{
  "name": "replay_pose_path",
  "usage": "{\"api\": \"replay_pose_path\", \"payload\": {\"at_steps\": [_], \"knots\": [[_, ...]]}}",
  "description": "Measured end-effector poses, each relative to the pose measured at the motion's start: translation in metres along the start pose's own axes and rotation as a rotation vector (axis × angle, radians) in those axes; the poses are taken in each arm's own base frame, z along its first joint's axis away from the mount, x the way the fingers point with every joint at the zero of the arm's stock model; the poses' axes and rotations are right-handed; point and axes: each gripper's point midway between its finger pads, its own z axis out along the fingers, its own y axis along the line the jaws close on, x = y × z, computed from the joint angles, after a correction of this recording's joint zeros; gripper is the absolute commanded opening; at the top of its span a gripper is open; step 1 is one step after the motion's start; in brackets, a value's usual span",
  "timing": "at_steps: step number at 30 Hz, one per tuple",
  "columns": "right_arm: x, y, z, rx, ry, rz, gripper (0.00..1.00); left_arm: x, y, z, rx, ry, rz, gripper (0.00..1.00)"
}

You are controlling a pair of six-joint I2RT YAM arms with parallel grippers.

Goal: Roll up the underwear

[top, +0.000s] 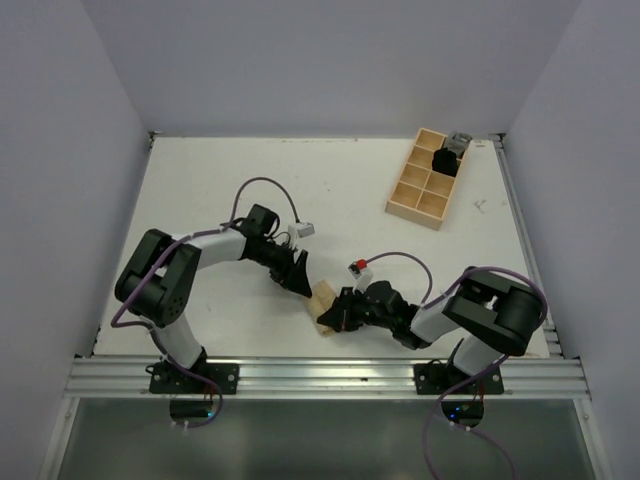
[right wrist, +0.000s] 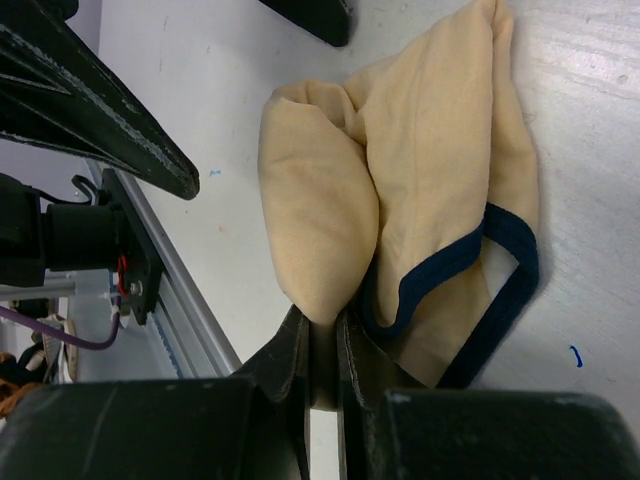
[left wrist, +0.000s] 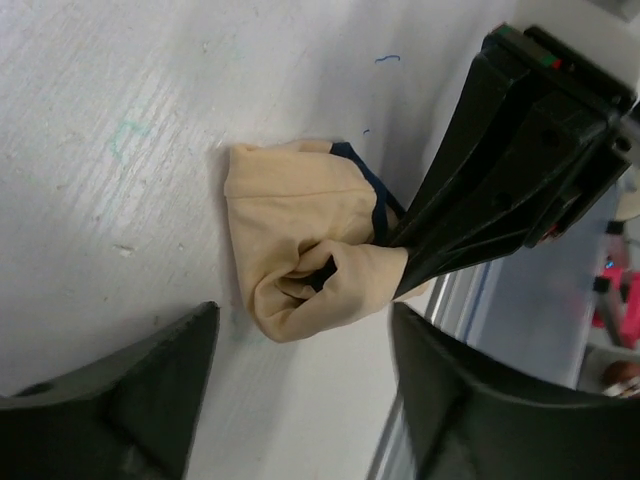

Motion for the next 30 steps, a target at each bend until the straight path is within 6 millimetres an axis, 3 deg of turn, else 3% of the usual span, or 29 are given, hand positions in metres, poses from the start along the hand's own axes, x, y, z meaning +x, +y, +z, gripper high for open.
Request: {"api": "replay_pose_path", "payload": {"at_steps": [1,2,6,11,15,16,20,23,30], "knots": [[0.0,0.0,0.0,-0.001,0.0,0.0,0.0,0.0,0.001,0.001,-0.003,0.002,0.004,0.58],[0.0,0.0,0.0,0.0,0.0,0.0,0.0,0.001,0.002,0.001,-0.002,0.004,0.01,0.56],[0.0,0.0,0.0,-0.001,0.0,0.0,0.0,0.006,0.007,0.005,-0.008,0.02,0.001,0.6],[0.0,0.0,-0.001,-0.005,0.006,0.002,0.01,0.009,0.006,0.01,-0.005,0.036,0.01,0.55],[0.002,0.001,-0.001,-0.01,0.016,0.003,0.19,0.011,0.005,0.014,-0.003,0.05,0.011,0.26],[0.002,0.0,-0.001,-0.009,0.018,0.003,0.22,0.012,0.005,0.016,0.0,0.054,0.008,0.01],[0.001,0.002,-0.002,0.008,0.031,-0.01,0.27,0.01,0.007,0.023,0.024,0.081,-0.028,0.0],[0.0,0.0,-0.006,0.05,0.048,-0.033,0.36,0.01,0.004,0.025,0.027,0.093,-0.035,0.0],[-0.009,-0.008,-0.019,0.196,0.081,-0.108,0.44,0.003,0.005,0.025,-0.016,0.116,-0.046,0.0]]}}
